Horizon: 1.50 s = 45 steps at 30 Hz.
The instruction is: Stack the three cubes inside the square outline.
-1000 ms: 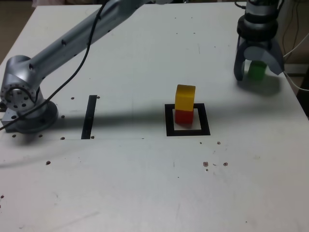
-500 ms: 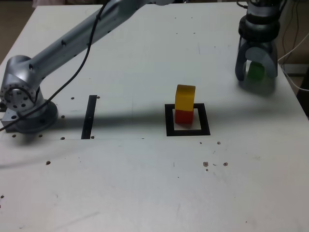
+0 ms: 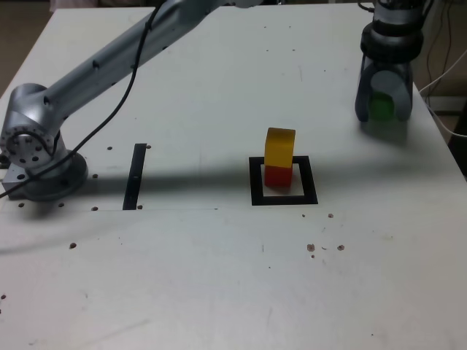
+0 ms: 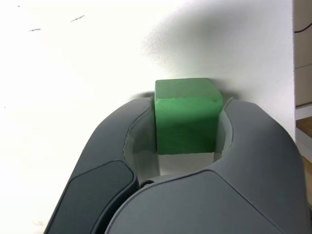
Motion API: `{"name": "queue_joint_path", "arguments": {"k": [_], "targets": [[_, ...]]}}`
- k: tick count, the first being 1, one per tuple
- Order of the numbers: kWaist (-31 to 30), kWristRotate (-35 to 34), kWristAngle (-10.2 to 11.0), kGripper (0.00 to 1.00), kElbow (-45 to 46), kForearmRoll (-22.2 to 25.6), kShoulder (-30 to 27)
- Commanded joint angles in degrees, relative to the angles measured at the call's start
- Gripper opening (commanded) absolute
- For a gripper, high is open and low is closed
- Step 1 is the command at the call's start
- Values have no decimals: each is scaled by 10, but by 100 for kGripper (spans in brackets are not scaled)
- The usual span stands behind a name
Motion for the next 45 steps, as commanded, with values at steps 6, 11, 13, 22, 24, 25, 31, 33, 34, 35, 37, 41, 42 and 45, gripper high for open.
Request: {"name": "queue_joint_path", "arguments": {"k": [6, 11, 13, 22, 24, 25, 31, 33, 34, 35, 37, 41, 42, 45], "targets": [[-8, -1, 9, 26, 2, 7, -19], [-15, -3, 12, 26, 12, 16, -42], [-17, -6, 12, 26, 25, 19, -56], [-36, -38, 4, 26, 130, 32, -152], [-47, -51, 2, 26, 159, 35, -183], [-51, -56, 1, 26, 170, 37, -195], [-77, -86, -12, 26, 234, 49, -261], [-86, -97, -16, 26, 257, 50, -281], [-91, -102, -17, 26, 269, 49, -290], [-96, -108, -20, 26, 280, 49, -300], [-105, -120, -28, 26, 303, 48, -317], [-121, -143, -44, 26, 344, 44, -344], [-125, -149, -47, 26, 353, 42, -349], [-137, -164, -50, 26, 380, 37, -366]]}}
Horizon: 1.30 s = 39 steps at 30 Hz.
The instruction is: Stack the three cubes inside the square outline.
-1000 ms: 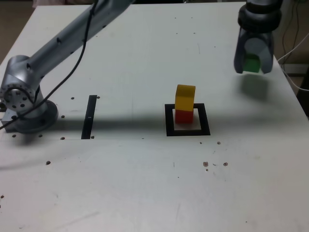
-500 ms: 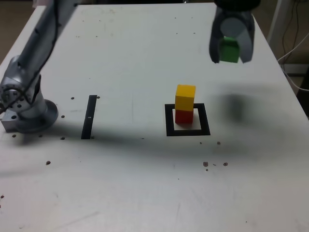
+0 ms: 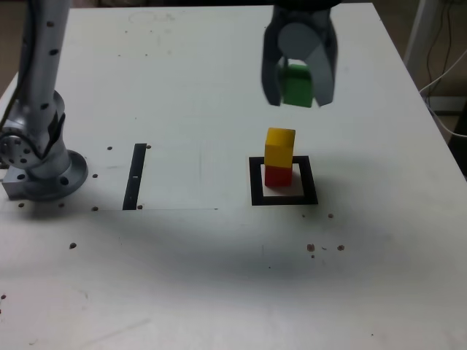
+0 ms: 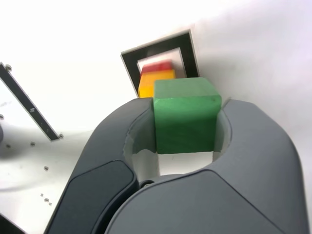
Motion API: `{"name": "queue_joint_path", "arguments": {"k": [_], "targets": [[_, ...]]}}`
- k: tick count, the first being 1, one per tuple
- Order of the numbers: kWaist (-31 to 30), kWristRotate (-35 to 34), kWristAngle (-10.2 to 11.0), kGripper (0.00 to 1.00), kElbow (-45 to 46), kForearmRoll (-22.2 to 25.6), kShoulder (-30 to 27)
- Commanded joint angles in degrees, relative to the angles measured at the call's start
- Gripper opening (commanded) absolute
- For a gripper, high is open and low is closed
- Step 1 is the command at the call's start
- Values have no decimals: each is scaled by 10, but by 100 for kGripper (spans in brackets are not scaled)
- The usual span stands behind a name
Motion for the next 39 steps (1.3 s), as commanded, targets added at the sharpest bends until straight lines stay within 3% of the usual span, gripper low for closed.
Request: {"name": "queue_joint_path", "arguments": {"k": [1, 18, 31, 33, 37, 39], "targets": [[-2, -5, -2, 26, 9, -5, -10], [-15, -27, -23, 26, 112, -68, -32], [-15, -29, -28, 28, 145, -103, -28], [-15, -27, -29, 40, 150, -109, -27], [-15, -22, -36, 82, 165, -120, -25], [-15, -21, -39, 97, 174, -126, -25]]}}
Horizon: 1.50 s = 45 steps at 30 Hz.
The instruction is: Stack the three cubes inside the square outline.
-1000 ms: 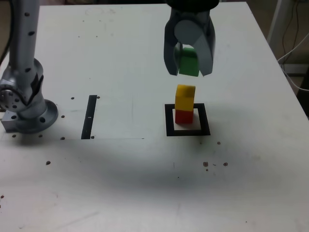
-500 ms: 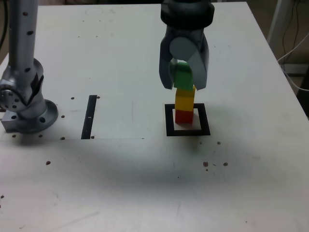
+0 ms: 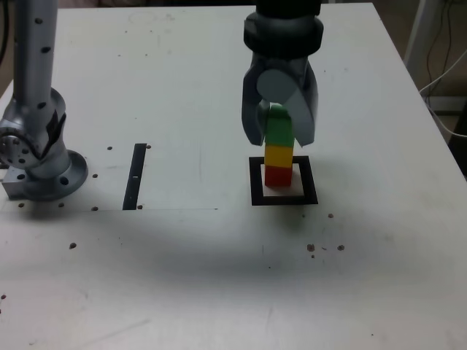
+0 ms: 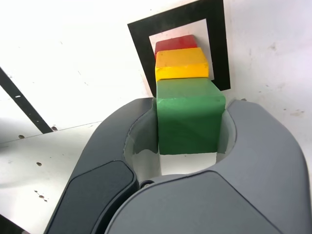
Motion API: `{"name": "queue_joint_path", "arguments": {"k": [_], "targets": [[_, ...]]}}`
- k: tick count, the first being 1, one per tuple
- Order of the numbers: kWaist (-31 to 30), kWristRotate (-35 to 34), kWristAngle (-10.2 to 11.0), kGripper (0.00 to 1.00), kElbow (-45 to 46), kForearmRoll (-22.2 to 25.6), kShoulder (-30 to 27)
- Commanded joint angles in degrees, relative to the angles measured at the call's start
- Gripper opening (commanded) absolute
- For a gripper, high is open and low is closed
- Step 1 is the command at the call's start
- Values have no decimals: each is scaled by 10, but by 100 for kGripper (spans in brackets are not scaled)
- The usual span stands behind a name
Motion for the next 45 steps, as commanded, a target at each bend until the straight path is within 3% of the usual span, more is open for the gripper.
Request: {"name": "queue_joint_path", "arguments": {"k": [1, 13, 19, 25, 45], "targets": [[-1, 1, -2, 98, 6, -3, 2], [-1, 1, 7, 100, 13, -11, -10], [-1, -4, 27, 100, 19, -8, -42], [-1, -17, 34, 100, 44, -6, -85], [-1, -94, 51, 99, 295, -65, -221]]}}
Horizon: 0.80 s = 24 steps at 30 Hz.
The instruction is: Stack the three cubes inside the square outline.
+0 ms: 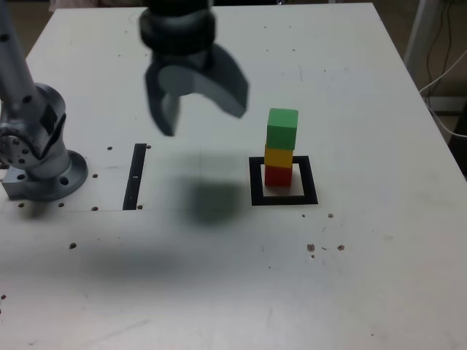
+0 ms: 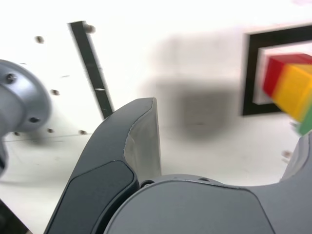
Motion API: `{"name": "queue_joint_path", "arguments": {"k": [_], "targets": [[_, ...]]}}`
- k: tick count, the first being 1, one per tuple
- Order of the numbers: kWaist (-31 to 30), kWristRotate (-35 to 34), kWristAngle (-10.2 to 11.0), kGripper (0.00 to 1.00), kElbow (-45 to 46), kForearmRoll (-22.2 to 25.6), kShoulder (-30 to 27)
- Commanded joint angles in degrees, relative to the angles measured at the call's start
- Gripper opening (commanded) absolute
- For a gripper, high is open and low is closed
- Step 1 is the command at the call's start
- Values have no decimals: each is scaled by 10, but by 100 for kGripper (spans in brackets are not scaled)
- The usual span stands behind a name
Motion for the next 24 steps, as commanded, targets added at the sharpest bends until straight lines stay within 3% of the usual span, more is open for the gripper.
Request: {"name": "queue_joint_path", "arguments": {"k": [1, 12, 24], "targets": [[0, -9, 3, 99, 34, -12, -17], [16, -24, -10, 99, 175, -64, -41], [18, -25, -24, 99, 217, -88, -35]]}}
